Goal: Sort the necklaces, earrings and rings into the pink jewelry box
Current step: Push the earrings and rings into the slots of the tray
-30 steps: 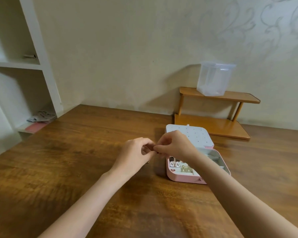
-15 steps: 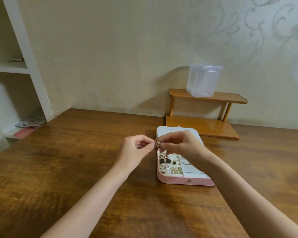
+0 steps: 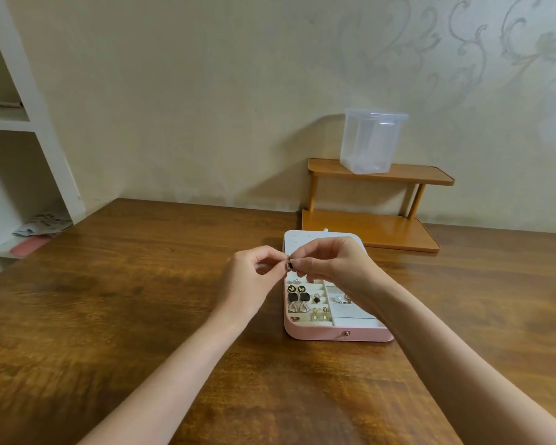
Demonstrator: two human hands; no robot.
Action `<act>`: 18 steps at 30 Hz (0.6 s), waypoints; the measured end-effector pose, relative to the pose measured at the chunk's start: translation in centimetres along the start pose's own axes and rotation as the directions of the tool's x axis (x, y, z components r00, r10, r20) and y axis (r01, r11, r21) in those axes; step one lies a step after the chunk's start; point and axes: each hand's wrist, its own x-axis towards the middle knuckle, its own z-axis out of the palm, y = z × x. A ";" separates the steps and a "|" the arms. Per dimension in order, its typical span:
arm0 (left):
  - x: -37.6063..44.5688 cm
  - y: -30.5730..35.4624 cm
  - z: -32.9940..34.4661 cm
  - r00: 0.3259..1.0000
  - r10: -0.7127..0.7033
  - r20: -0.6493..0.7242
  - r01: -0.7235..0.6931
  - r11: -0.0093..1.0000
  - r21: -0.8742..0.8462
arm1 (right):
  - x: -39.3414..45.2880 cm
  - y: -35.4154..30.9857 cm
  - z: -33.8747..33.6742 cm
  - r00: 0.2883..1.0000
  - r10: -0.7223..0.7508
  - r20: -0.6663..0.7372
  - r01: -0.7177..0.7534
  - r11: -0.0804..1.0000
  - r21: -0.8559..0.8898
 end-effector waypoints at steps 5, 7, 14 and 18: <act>1.3 0.2 -0.4 0.998 0.046 0.037 -0.051 0.987 0.150 | 0.8 -0.5 -1.6 0.998 0.031 -0.057 -0.036 0.995 -0.095; 1.2 0.0 -0.4 0.994 0.050 0.101 -0.070 0.977 0.199 | 1.2 -0.4 -2.5 0.995 0.094 -0.045 -0.103 0.958 -0.266; 0.3 -0.3 1.9 0.973 0.007 0.231 -0.083 0.943 0.321 | 1.1 0.8 -3.5 0.949 0.315 0.001 -0.266 0.805 -0.529; 0.7 0.2 3.4 0.960 -0.061 0.274 -0.063 0.904 0.422 | 0.9 1.5 -3.5 0.951 0.308 -0.017 -0.269 0.803 -0.531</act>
